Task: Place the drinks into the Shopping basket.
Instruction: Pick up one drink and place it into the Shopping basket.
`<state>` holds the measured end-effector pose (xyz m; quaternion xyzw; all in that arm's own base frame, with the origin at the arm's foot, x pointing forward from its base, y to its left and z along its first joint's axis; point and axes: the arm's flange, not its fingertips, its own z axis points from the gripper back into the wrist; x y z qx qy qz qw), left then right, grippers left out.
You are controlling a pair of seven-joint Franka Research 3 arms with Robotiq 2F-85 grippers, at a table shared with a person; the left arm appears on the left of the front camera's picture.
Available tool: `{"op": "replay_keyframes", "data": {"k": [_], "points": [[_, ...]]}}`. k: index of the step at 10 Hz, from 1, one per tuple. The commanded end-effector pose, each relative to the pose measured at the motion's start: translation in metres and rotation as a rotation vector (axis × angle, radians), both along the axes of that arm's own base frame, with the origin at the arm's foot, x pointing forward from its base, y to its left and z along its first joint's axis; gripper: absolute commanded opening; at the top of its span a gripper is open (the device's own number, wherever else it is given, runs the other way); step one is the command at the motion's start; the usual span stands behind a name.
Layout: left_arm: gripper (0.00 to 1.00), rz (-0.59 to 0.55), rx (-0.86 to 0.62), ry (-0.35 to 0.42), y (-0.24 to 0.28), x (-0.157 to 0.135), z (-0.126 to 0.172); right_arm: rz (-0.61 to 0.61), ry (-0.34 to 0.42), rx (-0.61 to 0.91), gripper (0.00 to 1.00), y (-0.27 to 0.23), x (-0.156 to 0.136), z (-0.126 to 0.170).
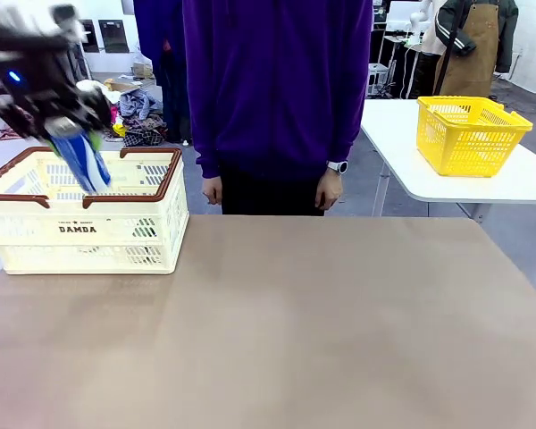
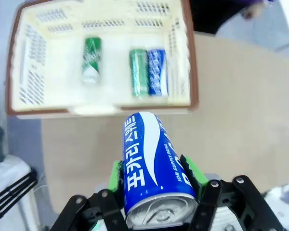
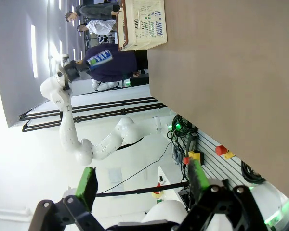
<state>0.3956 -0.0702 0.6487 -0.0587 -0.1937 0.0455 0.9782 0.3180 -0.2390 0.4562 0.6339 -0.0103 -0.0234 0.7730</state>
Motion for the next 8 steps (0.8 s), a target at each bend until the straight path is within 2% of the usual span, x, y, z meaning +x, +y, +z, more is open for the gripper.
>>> {"op": "replay_keyframes", "data": {"k": [1,2,4,5,6,8], "points": [[0.00,-0.010,-0.095,-0.048,0.014,0.055,0.018,0.003,0.009,-0.006,1.00,0.002,-0.004,0.002],[0.00,-0.009,-0.126,-0.047,0.031,0.082,0.013,0.003,0.009,-0.006,1.00,0.002,-0.004,0.002],[0.00,-0.060,-0.113,0.036,0.051,0.137,-0.030,0.003,0.009,-0.006,1.00,0.002,-0.004,0.002],[0.00,-0.071,-0.093,0.084,0.058,0.154,-0.046,0.003,0.009,-0.006,1.00,0.002,-0.004,0.002],[0.00,-0.057,-0.060,0.151,0.062,0.165,-0.060,0.003,0.009,-0.006,1.00,0.002,-0.004,0.002],[0.00,-0.069,-0.044,0.199,0.060,0.169,-0.099,0.003,0.009,-0.006,1.00,0.002,-0.004,0.002]]}}
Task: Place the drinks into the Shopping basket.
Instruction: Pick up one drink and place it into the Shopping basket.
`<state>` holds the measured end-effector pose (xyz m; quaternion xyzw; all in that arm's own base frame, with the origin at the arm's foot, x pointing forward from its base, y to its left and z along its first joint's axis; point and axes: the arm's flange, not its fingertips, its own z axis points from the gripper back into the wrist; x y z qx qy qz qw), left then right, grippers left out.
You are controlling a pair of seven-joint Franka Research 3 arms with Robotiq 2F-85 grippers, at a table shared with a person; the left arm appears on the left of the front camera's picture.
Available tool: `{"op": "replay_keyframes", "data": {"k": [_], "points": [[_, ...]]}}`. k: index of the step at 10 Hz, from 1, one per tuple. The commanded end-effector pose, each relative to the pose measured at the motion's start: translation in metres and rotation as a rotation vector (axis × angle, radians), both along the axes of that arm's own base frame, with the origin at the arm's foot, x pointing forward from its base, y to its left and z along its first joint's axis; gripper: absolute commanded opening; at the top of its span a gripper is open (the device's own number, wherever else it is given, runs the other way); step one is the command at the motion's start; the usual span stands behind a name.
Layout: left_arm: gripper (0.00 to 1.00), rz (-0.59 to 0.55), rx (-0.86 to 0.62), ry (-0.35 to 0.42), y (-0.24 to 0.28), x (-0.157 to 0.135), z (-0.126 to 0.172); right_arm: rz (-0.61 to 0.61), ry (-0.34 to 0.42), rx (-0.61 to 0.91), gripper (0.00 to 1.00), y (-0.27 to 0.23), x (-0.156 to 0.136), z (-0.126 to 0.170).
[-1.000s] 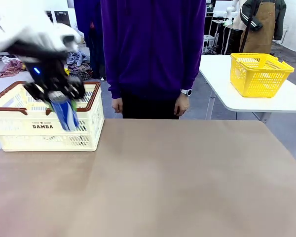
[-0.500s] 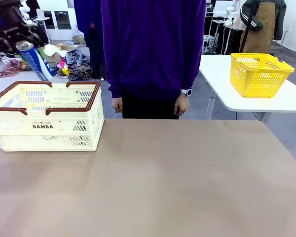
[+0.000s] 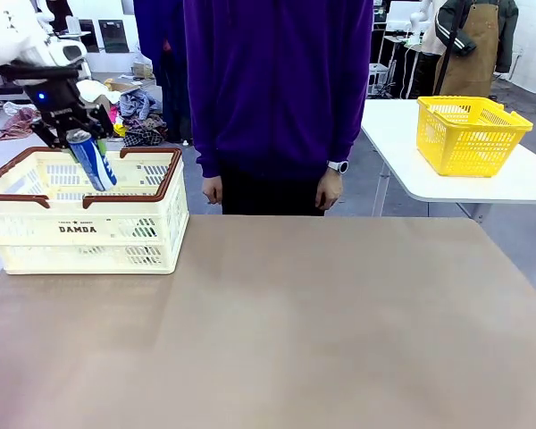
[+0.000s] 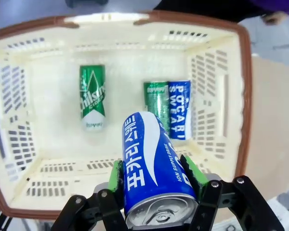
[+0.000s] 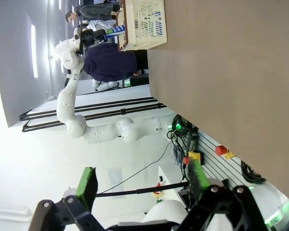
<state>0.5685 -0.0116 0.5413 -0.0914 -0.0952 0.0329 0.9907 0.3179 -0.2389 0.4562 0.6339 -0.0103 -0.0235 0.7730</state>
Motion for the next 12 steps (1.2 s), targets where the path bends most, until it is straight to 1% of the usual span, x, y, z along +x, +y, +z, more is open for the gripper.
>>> {"op": "replay_keyframes", "data": {"k": [1,2,3,7,12], "points": [[0.00,-0.020,0.043,0.018,0.002,-0.001,-0.012,0.003,0.009,-0.006,1.00,0.002,-0.004,0.001],[0.00,-0.042,0.026,0.040,0.001,0.002,-0.027,0.003,0.009,-0.006,1.00,0.002,-0.004,0.001],[0.00,-0.050,0.041,0.063,0.000,0.006,-0.038,0.003,0.009,-0.006,1.00,0.002,-0.004,0.001],[0.00,-0.054,0.106,0.136,-0.010,0.016,-0.072,0.003,0.009,-0.006,1.00,0.002,-0.004,0.001],[0.00,-0.038,0.155,0.165,-0.018,0.029,-0.093,0.003,0.009,-0.006,1.00,0.002,-0.004,0.001]]}}
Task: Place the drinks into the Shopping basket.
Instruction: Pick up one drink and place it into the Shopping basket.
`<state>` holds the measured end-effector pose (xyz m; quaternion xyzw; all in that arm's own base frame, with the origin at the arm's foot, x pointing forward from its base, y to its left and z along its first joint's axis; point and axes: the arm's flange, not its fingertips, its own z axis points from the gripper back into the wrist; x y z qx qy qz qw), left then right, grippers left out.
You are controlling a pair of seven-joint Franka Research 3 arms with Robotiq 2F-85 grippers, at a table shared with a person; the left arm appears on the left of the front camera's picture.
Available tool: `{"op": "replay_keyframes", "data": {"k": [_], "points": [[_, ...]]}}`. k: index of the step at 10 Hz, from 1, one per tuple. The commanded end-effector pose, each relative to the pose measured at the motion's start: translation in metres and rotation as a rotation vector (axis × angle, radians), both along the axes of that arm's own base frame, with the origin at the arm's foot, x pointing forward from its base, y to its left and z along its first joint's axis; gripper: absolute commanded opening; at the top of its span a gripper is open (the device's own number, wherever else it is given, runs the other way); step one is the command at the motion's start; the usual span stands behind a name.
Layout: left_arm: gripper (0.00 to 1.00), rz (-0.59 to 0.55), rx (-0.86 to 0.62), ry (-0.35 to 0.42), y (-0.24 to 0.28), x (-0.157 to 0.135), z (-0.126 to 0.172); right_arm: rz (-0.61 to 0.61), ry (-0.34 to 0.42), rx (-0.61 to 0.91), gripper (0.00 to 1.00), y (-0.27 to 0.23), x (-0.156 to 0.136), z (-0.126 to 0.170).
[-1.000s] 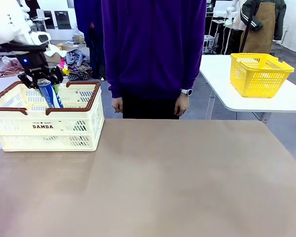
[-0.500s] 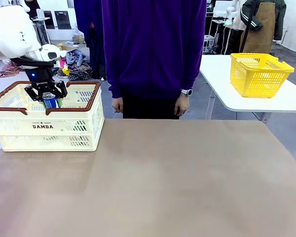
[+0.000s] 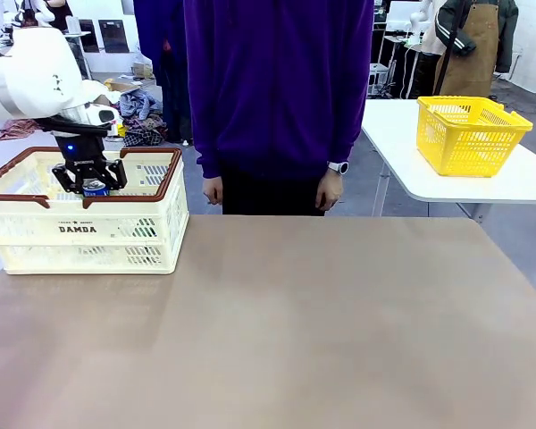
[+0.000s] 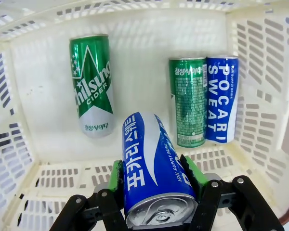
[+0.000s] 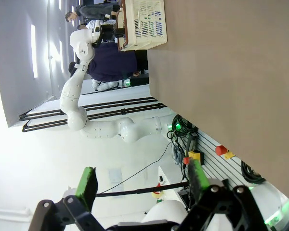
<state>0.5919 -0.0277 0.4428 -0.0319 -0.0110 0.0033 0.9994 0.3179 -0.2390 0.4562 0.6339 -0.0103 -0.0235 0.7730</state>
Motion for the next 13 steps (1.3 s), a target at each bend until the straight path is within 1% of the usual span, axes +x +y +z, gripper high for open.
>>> {"op": "replay_keyframes", "data": {"k": [1,2,3,4,5,8,10,11,12,13], "points": [[0.00,0.030,0.050,-0.003,-0.002,0.009,0.002,0.003,0.009,-0.006,1.00,0.002,-0.004,0.001],[0.00,0.029,0.043,0.003,-0.002,0.010,0.001,0.003,0.009,-0.006,1.00,0.002,-0.004,0.001],[0.19,0.027,0.040,0.006,-0.003,0.010,0.000,0.003,0.009,-0.006,1.00,0.002,-0.004,0.001],[0.76,0.021,0.040,0.006,-0.003,0.010,-0.001,0.003,0.009,-0.006,1.00,0.002,-0.004,0.001],[1.00,0.019,0.038,0.004,-0.003,0.010,-0.001,0.003,0.009,-0.006,1.00,0.002,-0.004,0.001],[1.00,0.023,0.006,-0.010,-0.001,0.007,0.001,0.003,0.009,-0.006,1.00,0.002,-0.004,0.001],[1.00,0.017,-0.023,-0.048,0.000,-0.005,0.015,0.003,0.009,-0.006,1.00,0.002,-0.004,0.001],[1.00,0.021,-0.054,-0.095,0.002,-0.021,0.035,0.003,0.009,-0.006,1.00,0.002,-0.004,0.001],[1.00,0.021,-0.092,-0.156,0.002,-0.042,0.064,0.003,0.009,-0.006,1.00,0.002,-0.004,0.001],[1.00,0.037,-0.102,-0.224,0.003,-0.068,0.100,0.003,0.009,-0.006,1.00,0.002,-0.004,0.001]]}}
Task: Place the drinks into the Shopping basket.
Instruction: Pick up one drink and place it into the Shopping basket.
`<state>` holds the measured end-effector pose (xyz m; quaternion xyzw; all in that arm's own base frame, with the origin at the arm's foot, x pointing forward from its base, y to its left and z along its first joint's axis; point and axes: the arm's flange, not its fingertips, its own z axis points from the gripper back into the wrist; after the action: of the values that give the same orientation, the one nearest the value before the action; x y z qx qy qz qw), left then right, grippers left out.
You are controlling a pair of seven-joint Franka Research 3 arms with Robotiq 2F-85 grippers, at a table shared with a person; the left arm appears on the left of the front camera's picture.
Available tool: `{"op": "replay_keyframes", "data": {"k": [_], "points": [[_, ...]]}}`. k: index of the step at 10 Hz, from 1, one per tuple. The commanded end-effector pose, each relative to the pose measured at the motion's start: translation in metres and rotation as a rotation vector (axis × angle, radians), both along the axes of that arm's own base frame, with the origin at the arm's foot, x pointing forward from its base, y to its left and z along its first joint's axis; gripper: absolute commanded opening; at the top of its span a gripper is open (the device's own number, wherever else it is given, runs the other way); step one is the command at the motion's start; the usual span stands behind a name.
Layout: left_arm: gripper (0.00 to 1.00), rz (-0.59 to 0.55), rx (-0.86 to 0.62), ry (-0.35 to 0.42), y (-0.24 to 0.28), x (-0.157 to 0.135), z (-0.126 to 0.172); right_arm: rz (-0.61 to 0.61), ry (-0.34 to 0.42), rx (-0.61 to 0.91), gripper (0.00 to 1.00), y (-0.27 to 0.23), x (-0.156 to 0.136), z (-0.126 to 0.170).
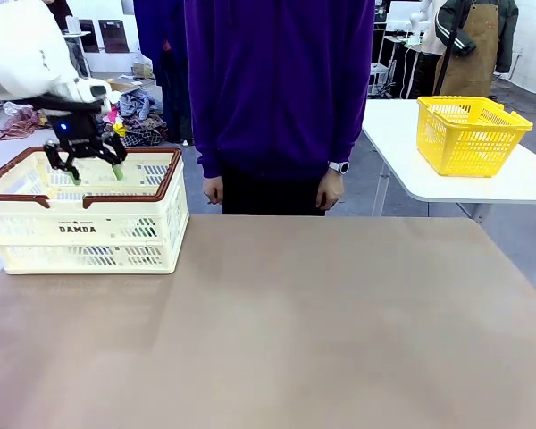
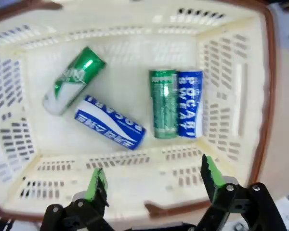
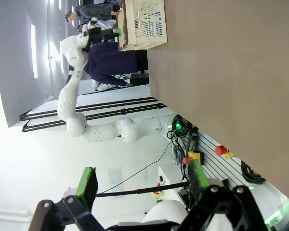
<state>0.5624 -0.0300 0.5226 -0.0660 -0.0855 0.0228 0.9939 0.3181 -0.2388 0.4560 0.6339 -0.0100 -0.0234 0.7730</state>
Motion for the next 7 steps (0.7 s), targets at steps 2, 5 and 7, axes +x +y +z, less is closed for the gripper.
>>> {"op": "replay_keyframes", "data": {"k": [2,5,7], "points": [[1.00,0.060,-0.117,-0.192,0.010,-0.109,0.090,0.003,0.009,-0.006,1.00,0.002,-0.004,0.002],[1.00,-0.024,-0.416,-0.177,0.022,-0.182,0.121,0.003,0.009,-0.006,1.00,0.002,-0.004,0.002],[1.00,-0.102,-0.654,-0.114,0.043,-0.222,0.128,0.003,0.009,-0.006,1.00,0.002,-0.004,0.002]]}}
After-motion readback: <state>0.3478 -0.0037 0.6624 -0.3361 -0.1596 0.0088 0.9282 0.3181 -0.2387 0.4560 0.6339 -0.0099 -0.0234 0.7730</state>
